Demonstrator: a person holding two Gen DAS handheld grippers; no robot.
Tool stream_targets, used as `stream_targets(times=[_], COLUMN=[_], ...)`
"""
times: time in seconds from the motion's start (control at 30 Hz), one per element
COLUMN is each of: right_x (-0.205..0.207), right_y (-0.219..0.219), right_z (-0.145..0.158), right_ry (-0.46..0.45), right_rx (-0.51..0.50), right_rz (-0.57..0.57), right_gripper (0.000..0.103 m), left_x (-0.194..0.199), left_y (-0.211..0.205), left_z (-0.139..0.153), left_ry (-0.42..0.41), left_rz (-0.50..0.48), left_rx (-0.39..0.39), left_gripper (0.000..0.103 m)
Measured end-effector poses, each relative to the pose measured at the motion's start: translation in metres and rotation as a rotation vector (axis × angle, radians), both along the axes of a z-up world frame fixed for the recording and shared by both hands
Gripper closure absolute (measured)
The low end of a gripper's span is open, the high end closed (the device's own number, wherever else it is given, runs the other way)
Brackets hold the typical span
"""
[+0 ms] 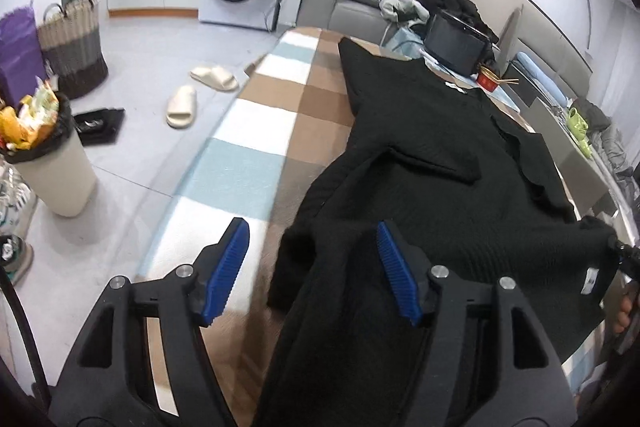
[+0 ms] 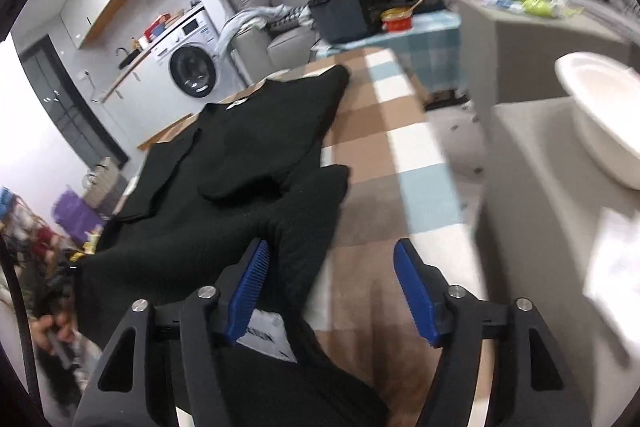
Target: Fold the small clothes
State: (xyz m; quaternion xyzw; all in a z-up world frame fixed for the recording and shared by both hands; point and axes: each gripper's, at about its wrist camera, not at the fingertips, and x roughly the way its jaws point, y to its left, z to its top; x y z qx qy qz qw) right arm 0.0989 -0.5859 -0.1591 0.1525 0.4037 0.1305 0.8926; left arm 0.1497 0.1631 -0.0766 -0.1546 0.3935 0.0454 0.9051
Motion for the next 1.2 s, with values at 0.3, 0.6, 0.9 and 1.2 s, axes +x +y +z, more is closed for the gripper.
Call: stream_targets(times=[0.3, 0.6, 0.9, 1.2], right_x=[0.046, 0.013, 0.001, 0.045], right_y=[0.043, 0.049, 0.034, 0.025], right_z=[-0.022, -0.035, -0.023, -0.018], right_ry=[0.090, 0.144, 0.137, 0.104], right_rx=[-0.004, -0.052, 0.010, 0.007], right_rz=[0.075, 0.138, 0.090, 0.027], right_gripper=[0.080, 0.089, 0.059, 0.046], left_x=[0.029, -0.015, -0.027, 0.012], left_y=[-0.025, -0.034, -0.029, -0.026], left_z=[-0.015, -0.014, -0.002, -0.008], left_ry=[0.043, 0.039, 0.043, 0.079], left_rz=[-0.081, -0.122, -0.095, -0.080], left_rx=[0.027, 0.066, 0.078, 0.047], left_gripper=[0.088, 0.089, 0.062, 0.052])
